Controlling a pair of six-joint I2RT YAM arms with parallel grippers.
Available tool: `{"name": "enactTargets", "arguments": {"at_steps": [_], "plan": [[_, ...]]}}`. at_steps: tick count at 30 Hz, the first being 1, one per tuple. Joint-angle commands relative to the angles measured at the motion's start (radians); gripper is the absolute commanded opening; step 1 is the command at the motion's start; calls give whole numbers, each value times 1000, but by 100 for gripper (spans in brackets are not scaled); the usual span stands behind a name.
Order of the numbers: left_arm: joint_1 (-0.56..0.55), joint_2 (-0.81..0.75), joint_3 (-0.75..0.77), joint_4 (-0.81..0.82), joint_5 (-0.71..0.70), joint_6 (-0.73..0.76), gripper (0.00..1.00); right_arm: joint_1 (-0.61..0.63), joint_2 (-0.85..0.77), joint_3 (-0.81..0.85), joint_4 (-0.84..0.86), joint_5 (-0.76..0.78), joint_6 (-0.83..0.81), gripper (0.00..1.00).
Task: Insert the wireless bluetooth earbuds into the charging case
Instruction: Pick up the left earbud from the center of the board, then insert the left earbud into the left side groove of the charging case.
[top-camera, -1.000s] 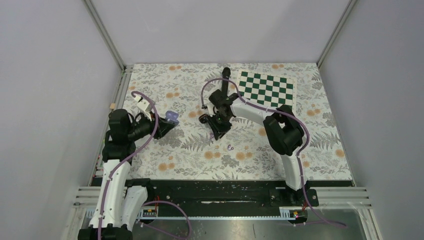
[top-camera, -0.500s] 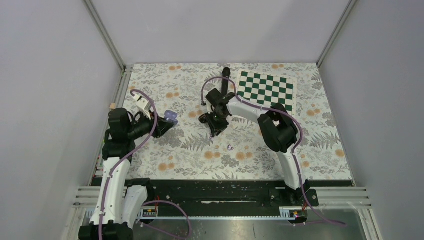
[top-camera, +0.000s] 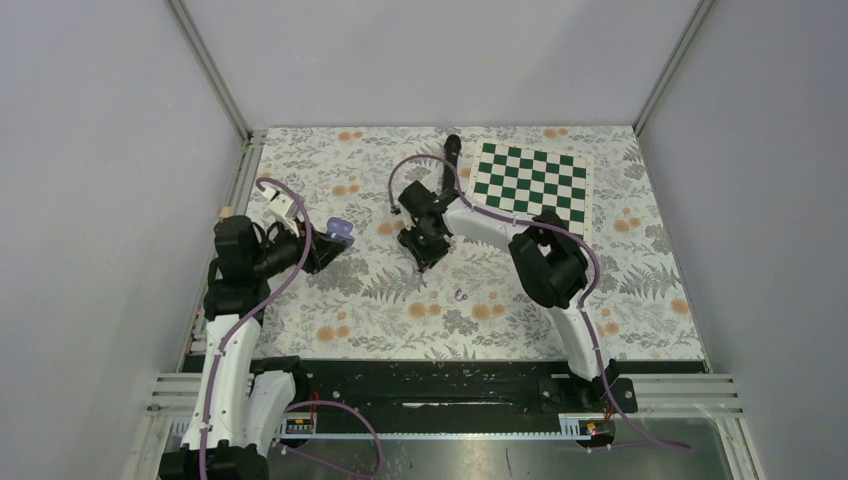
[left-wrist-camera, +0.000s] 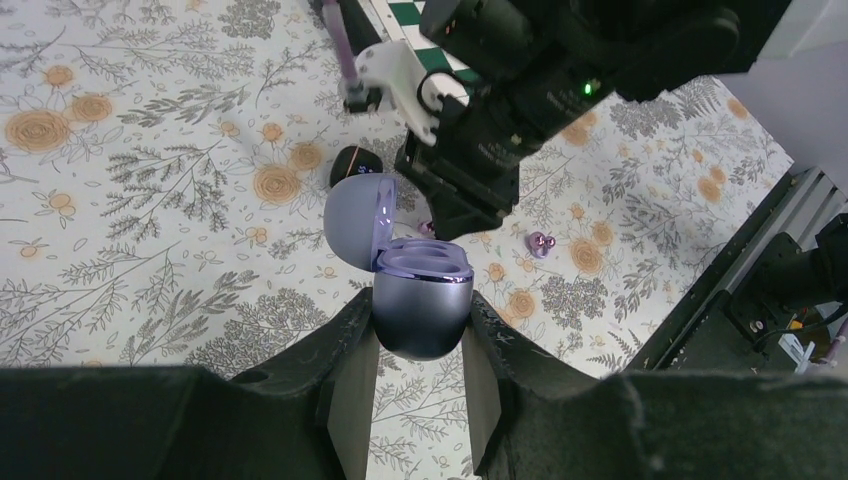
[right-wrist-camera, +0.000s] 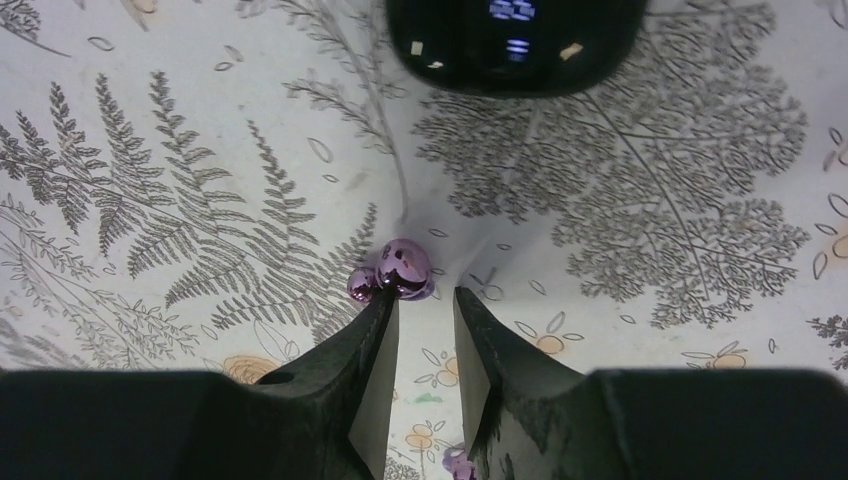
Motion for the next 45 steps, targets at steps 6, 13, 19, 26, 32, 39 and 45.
{"name": "enactTargets", "arguments": {"at_steps": [6, 13, 19, 26, 32, 39, 45], "plan": [[12, 5, 5, 115, 4, -38, 0, 91, 43, 28, 19, 181, -84, 28], [15, 10, 8, 116, 16, -31, 0, 92, 37, 48, 23, 219, -283, 8], [16, 24, 7, 111, 35, 9, 0, 84, -164, -77, 113, 157, -427, 0], [18, 50, 11, 140, 46, 22, 0, 84, -326, -215, 194, 125, -591, 0], [20, 59, -17, 136, 95, 83, 0, 84, -414, -287, 223, 173, -671, 0], [7, 184, 7, 45, 222, 134, 0, 87, -576, -273, 232, 186, -839, 0], [-60, 281, 61, 22, 241, 195, 0, 112, -637, -170, 136, 201, -881, 0]]}}
